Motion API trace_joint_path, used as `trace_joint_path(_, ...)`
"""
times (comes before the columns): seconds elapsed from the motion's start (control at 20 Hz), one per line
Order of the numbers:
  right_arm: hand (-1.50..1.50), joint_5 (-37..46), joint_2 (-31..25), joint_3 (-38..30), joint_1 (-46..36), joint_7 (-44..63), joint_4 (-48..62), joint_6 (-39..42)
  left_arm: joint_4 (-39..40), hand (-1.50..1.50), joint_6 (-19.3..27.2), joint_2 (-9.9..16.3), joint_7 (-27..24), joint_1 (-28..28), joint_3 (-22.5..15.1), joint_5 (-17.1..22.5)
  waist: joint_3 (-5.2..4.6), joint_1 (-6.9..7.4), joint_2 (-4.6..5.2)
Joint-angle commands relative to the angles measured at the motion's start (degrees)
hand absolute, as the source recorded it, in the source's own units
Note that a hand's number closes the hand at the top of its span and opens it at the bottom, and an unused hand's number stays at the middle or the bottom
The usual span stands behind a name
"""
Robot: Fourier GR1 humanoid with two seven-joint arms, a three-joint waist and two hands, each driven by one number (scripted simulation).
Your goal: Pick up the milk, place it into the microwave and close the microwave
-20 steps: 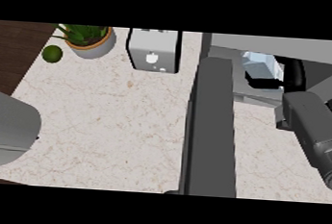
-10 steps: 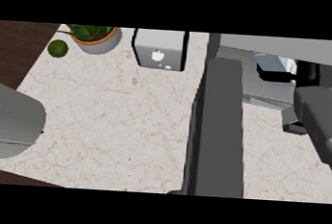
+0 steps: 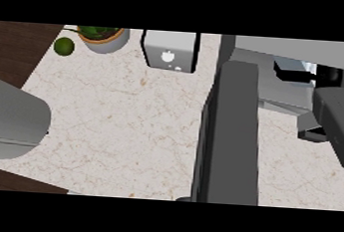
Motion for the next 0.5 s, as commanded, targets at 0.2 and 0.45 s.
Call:
trace_joint_path(0.2,1.5,-0.5,-2.0,-0.8,-0.4,0.5,0.2,0.3,0.2,-1.5,-0.2,0.6,0.1,-0.9,0.0,-1.7,0.11,0.82,0.41)
trace_joint_path(0.45,1.5,-0.3,-1.5,-0.8,-0.8,0.6,0.4,-0.4,1.5,-1.5,-0.7,1.8,-0.1,-2.2,0.7,-2.6,0.02,1.48,0.82)
